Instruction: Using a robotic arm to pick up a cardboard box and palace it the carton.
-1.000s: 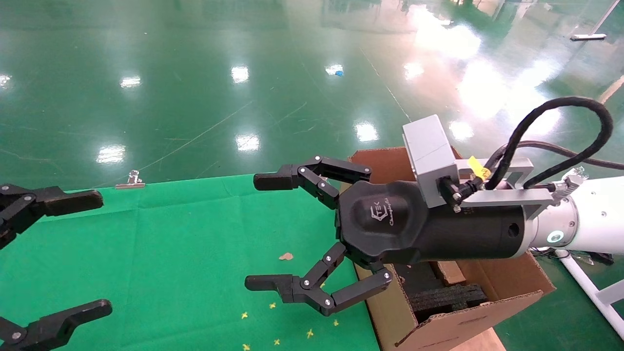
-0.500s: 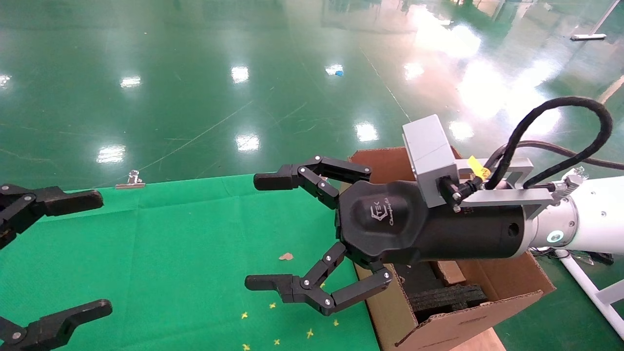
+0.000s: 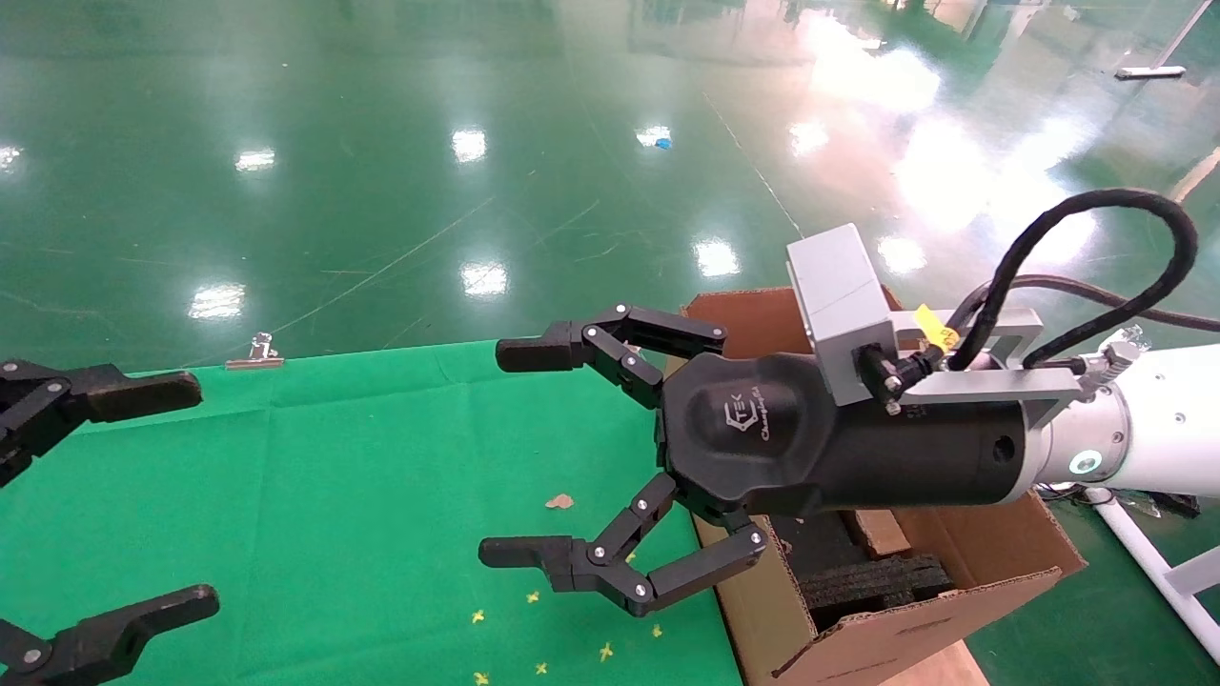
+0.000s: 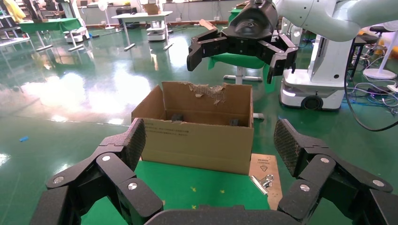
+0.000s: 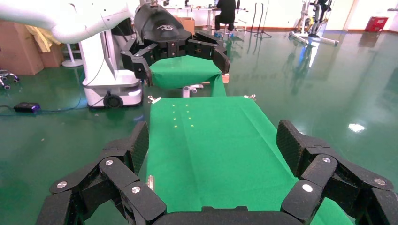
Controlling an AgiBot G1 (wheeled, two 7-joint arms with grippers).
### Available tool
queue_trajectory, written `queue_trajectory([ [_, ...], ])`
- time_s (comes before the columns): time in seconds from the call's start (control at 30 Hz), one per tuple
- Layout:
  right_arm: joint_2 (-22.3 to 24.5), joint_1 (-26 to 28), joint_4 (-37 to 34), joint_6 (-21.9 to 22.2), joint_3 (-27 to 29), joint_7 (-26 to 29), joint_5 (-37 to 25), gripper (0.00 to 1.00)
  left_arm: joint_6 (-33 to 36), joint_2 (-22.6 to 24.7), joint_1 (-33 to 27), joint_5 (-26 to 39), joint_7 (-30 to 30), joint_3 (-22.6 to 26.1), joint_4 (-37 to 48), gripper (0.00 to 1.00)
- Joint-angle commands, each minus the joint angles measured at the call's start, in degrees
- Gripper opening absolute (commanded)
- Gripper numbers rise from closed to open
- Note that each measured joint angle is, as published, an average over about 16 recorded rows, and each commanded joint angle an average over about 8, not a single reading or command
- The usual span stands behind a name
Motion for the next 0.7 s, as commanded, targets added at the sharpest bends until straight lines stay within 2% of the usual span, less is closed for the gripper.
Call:
queue_trajectory([
  [0.03,0.0,0.0,0.0,0.0,0.0,0.0,0.0,1.00,0.0,0.0,0.0,0.0,0.0,0.0,0.0,1.00],
  [0.7,0.0,0.0,0.0,0.0,0.0,0.0,0.0,1.00,0.0,0.0,0.0,0.0,0.0,0.0,0.0,1.00],
])
